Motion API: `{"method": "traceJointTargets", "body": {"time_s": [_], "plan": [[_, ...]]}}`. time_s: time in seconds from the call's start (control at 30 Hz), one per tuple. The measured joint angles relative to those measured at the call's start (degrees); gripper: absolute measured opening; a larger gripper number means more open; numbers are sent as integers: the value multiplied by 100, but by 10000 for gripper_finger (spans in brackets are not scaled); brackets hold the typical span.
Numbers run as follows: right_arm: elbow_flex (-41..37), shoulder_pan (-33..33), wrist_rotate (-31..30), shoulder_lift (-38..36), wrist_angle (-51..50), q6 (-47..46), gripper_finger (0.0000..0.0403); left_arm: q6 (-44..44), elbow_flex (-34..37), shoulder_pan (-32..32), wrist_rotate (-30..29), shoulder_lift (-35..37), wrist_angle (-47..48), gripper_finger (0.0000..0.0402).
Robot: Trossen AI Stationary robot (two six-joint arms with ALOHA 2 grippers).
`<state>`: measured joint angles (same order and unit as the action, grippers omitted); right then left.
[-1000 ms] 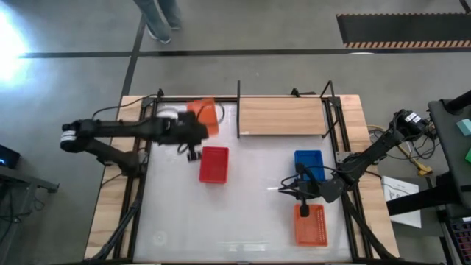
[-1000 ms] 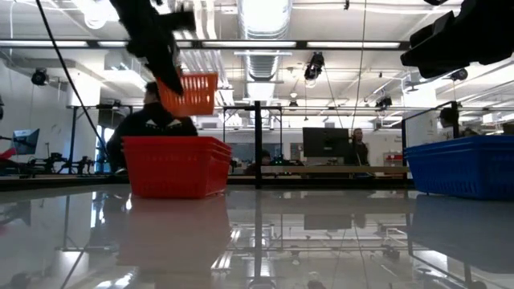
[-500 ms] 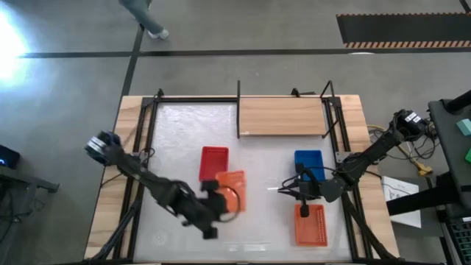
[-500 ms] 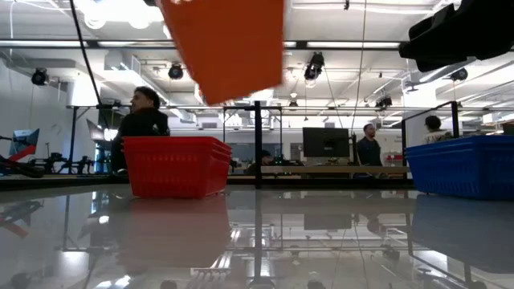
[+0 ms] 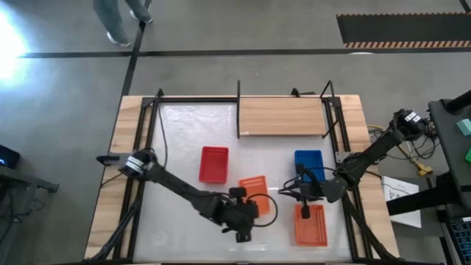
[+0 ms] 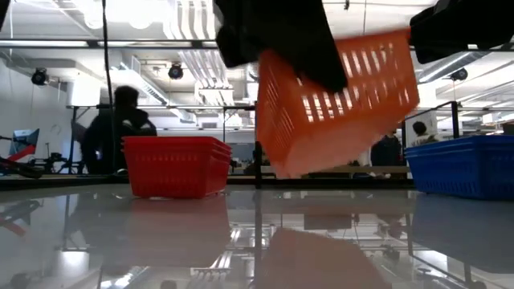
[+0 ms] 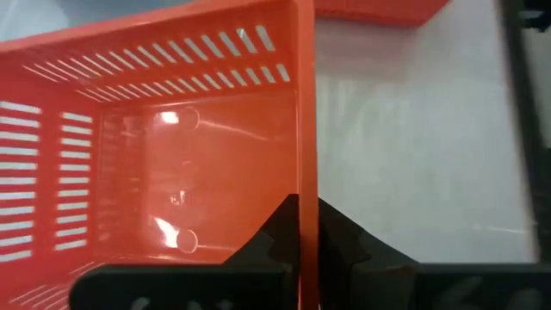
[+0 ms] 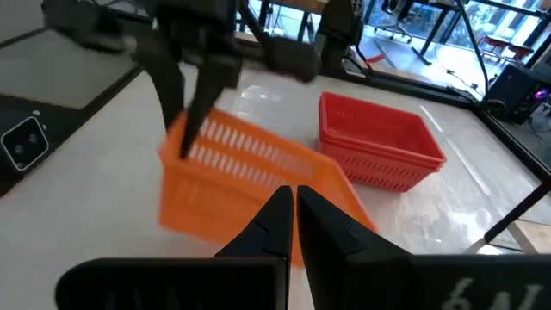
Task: Stack baskets on shelf by color
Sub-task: Stack the top orange basket on top of the bottom stacked orange baskets
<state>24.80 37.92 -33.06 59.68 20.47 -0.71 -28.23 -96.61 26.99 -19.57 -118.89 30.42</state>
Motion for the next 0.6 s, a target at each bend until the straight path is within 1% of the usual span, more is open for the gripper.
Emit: {"method": "traceJointTargets", "body": {"time_s": [0.17, 0.27, 0.43, 0.5, 0.6], "plan": [[0, 85, -2, 0, -1, -32, 12, 10, -93, -275, 33, -357, 12, 0], [0, 124, -2, 0, -2, -86, 12, 94, -79, -410, 236, -476, -74, 0], [0, 124, -4, 0, -12, -206, 12, 350, -62, -477, 339, -494, -176, 1], [0, 122, -4, 0, -13, -239, 12, 540, -62, -485, 353, -475, -177, 10], [0, 122, 1, 0, -16, -236, 12, 884, -97, -488, 354, -405, -141, 36]]}}
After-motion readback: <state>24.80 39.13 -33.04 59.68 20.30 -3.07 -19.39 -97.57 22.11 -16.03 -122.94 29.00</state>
